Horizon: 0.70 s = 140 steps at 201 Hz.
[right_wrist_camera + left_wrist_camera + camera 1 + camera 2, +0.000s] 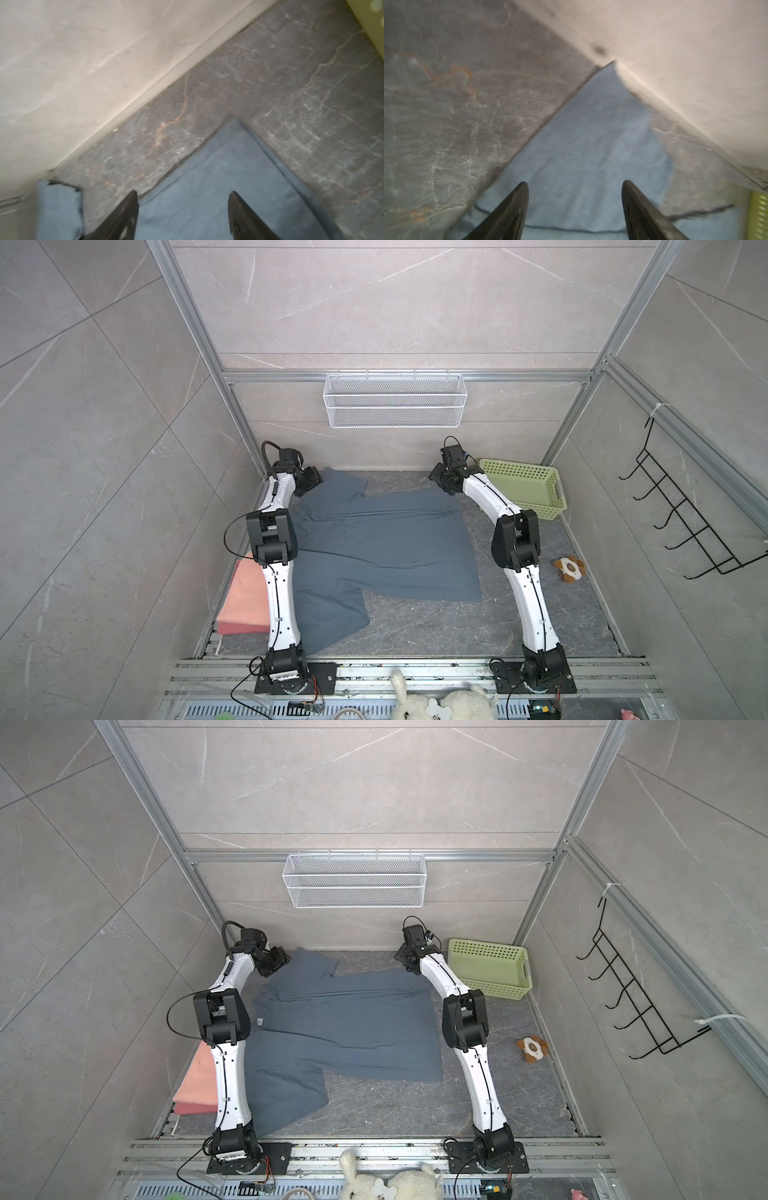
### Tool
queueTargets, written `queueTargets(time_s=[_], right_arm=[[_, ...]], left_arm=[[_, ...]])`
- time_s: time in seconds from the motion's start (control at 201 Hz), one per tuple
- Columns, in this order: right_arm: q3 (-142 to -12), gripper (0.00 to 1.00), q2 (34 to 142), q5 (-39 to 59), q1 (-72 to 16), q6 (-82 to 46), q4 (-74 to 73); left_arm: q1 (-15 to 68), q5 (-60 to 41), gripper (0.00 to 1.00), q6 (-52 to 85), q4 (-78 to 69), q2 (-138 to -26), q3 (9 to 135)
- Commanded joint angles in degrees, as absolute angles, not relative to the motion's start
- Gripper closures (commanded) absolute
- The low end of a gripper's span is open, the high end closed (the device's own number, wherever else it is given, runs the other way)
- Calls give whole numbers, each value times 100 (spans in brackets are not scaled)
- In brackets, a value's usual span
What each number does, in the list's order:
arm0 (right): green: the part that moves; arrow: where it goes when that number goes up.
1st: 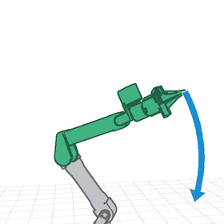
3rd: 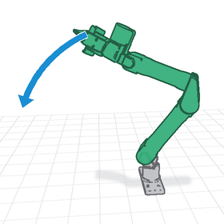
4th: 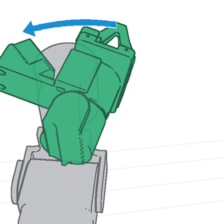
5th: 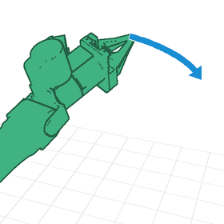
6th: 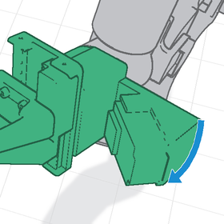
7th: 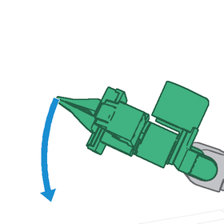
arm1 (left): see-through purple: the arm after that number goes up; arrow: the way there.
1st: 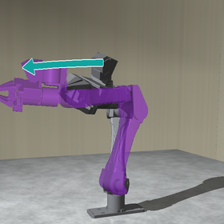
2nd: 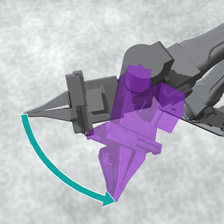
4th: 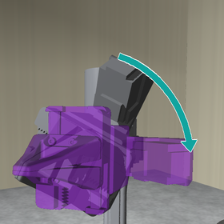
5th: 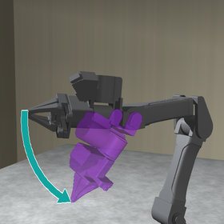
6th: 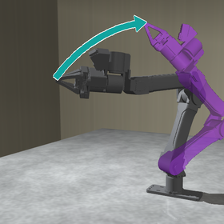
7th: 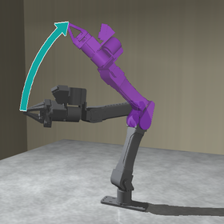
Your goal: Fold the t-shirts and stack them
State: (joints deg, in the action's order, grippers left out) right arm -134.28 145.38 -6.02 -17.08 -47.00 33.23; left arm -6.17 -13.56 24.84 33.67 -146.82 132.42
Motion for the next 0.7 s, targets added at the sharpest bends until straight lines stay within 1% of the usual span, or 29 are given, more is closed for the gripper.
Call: queueTargets(time_s=[0.0, 0.214, 0.473, 0.627, 0.692], right_arm=[[-13999, 30, 14984, -978, -1710, -4563, 3974], [-14550, 29, 15349, -1361, -1681, -4548, 4542], [-14381, 29, 15387, -1439, -1558, -4819, 4705], [-14345, 29, 15354, -1386, -1480, -4805, 4537], [-14375, 29, 15366, -1393, -1438, -4783, 4493]], left_arm=[[-661, -1075, 27, 2494, 2998, -14739, 13398], [-659, -662, 28, 2490, 2731, -14988, 13502], [-551, -766, 29, 2727, 2759, -15527, 14089], [-290, -849, 30, 2758, 2945, -15608, 14055], [-197, -832, 32, 2800, 3027, -15575, 13909]])
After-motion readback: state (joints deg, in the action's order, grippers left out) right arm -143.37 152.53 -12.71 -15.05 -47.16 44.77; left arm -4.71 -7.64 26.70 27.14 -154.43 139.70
